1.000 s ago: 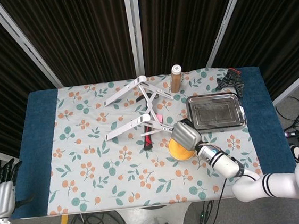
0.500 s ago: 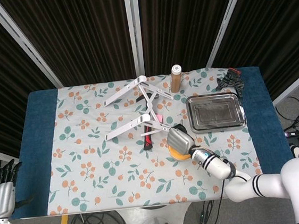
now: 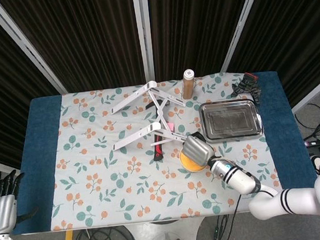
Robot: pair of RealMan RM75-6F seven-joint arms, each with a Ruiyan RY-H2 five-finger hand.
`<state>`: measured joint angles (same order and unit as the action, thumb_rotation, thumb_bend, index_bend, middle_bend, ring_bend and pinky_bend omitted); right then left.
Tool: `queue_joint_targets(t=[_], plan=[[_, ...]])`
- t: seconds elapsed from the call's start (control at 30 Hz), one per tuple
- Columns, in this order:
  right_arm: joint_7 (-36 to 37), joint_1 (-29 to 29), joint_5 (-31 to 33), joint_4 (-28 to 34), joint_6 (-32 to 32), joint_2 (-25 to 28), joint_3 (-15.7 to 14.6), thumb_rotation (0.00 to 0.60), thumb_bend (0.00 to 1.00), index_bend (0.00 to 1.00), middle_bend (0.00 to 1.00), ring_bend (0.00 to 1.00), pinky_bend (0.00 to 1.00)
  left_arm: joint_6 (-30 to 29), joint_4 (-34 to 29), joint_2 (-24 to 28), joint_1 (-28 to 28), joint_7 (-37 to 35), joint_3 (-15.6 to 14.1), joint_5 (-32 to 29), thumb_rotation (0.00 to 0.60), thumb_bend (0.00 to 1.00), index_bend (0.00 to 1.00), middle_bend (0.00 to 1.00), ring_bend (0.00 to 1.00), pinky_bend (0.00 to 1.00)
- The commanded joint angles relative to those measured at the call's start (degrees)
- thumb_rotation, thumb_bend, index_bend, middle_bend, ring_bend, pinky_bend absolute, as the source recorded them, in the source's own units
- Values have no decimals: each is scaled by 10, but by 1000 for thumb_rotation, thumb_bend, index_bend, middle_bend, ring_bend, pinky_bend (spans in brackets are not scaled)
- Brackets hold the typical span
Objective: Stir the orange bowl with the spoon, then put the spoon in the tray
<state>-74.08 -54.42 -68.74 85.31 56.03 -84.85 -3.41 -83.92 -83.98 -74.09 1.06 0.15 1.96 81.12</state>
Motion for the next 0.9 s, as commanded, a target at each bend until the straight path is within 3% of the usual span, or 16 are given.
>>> queue_joint_targets(t=[0.03, 0.23, 0.53, 0.9], plan=[[-4, 4, 1, 13, 6, 13, 2, 600, 370, 702, 994, 1000, 1000, -1, -1, 0, 0, 0, 0, 1, 600, 68, 162, 75, 45, 86], [-7, -1, -8, 26, 2, 6, 8, 600, 371, 703, 994, 1000, 1000, -1, -2, 0, -1, 2, -1, 1, 600, 68, 162, 75, 45, 86], [-70, -23, -26, -29, -36, -45, -11, 600, 372, 707, 995, 1000, 1000, -4, -1, 1, -6, -1, -3, -1, 600, 68, 162, 75, 45, 86], [-118, -32, -40, -22, -21, 8, -4, 600, 373, 721, 995, 1000, 1000, -7, 5, -3, -7, -6, -2, 2, 600, 68, 162, 75, 44, 86]])
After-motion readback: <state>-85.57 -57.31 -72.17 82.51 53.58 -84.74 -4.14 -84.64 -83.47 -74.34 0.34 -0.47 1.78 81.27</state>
